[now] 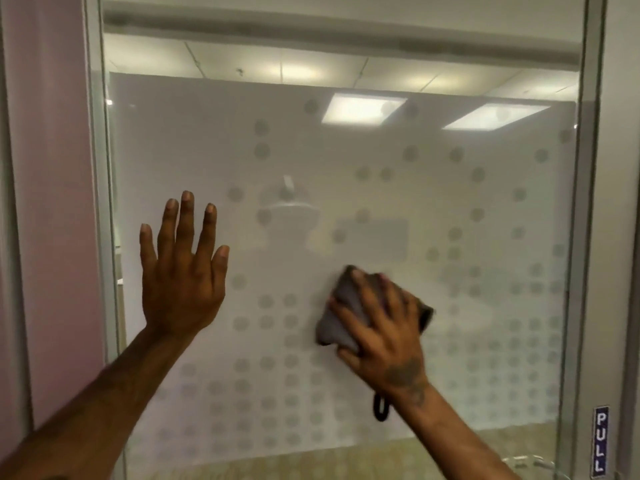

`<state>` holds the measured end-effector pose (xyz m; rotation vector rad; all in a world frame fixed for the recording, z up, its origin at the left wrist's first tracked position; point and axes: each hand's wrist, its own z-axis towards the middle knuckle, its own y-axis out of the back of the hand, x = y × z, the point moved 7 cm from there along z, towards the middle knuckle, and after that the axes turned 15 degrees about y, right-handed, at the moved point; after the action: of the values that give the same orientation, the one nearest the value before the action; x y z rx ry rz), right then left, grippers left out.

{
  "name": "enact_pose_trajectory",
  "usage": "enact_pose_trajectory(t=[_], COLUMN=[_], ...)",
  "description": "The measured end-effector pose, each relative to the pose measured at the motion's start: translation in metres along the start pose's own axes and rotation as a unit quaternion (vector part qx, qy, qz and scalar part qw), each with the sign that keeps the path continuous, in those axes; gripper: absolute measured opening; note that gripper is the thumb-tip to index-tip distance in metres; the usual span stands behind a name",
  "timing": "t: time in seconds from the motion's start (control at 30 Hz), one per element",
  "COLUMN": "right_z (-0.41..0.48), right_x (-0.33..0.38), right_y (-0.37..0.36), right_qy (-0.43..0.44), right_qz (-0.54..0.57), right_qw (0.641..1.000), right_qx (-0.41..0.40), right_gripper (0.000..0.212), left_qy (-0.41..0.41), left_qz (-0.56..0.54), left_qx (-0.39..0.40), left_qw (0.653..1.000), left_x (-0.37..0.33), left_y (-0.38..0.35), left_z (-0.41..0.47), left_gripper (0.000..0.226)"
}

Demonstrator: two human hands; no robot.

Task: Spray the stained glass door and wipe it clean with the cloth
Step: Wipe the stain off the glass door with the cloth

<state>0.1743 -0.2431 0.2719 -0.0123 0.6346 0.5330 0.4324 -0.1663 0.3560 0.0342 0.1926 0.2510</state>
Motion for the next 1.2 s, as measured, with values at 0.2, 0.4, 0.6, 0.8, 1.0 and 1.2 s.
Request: enact_pose_trajectory(t=[0.2, 0.4, 0.6, 0.8, 1.0, 1.2], right_z=[0.035, 0.159, 0.115, 0.010, -0.037, -0.065], right_x=[-0.132, -0.072, 0.031, 0.074, 0.087, 0.116], right_y=[0.022, 0.018, -0.002, -0.014, 0.003, 0.042], right_qy=[-0.462, -0.211, 0.116, 0.237, 0.221, 0.145], right_qz=[-0.001, 0.014, 0.071, 0.152, 0.235, 0.329], right_qw=[0.882, 0.975, 0.990, 0.956, 0.929, 0.903], right_qx=[-0.093, -0.064, -0.022, 0.086, 0.184, 0.236], right_gripper=[0.060, 0.057, 0.050, 0.040, 0.037, 0.038], left_qy=[0.014, 0.013, 0.003, 0.014, 0.088, 0.334], left_qz=[0.013, 0.015, 0.004, 0.000, -0.123, -0.328], left_qx=[0.017, 0.026, 0.041, 0.095, 0.199, 0.416], left_qw=[1.000, 0.999, 0.999, 0.995, 0.968, 0.780], left_x=[-0.002, -0.002, -0.002, -0.002, -0.007, -0.020], left_y=[-0.002, -0.005, -0.003, 0.000, 0.029, 0.067], left_z=[0.000, 0.000, 0.001, 0.000, -0.015, -0.169], left_gripper=[0.059, 0.059, 0.059, 0.060, 0.063, 0.036])
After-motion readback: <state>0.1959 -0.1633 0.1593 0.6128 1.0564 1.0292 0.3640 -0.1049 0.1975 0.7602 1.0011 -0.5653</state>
